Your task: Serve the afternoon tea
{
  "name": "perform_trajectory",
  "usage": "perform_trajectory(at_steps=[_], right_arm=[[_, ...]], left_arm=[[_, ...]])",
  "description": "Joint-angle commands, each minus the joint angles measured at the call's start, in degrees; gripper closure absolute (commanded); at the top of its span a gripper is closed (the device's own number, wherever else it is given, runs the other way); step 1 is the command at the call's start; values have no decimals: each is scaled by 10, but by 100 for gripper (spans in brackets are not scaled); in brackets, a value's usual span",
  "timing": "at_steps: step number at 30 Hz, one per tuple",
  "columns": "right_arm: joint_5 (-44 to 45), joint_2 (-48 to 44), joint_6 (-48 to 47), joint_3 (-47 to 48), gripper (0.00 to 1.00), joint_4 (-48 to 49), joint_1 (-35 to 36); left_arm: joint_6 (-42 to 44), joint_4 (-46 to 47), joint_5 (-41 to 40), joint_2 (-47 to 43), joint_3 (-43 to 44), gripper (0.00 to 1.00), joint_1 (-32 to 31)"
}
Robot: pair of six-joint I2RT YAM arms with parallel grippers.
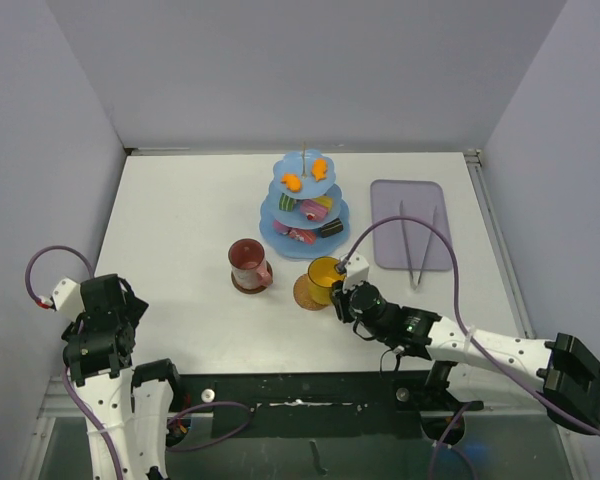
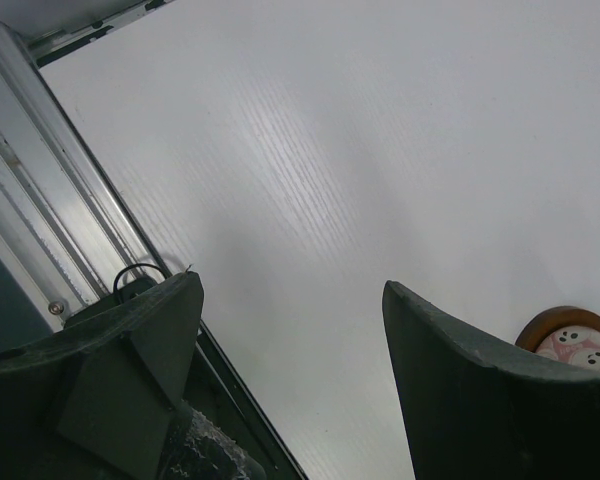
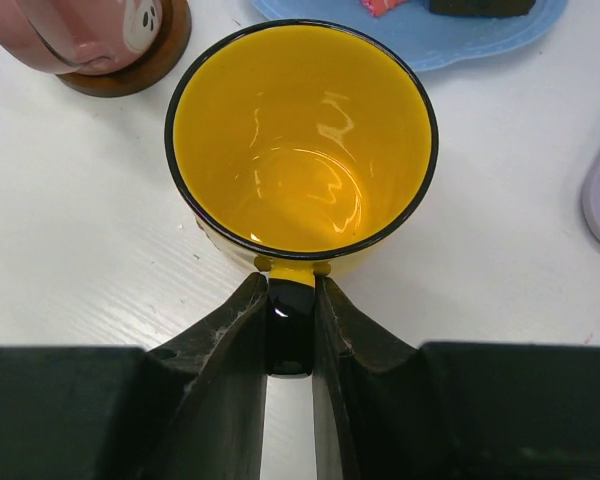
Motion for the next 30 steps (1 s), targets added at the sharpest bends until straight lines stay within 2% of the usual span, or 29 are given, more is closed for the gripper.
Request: perform_trajectory(at_steps=[1,5,8,16,30], right_arm=[[-23,15,-27,-8,100,160,-11],[-31,41,-50,-33,100,208,-14],[-78,57,-65,-55,100,246,-22],[-35,75,-81,-81,100,247,-25],[-39,52,-123,-21,100,245,-32]], left_arm=[[8,27,0,2,0,29,4],[7,27,-1,1,0,29,4],[8,27,-1,1,0,29,3],[7,27,0,-1,0,30,4],[9,28,1,1,0,29,4]])
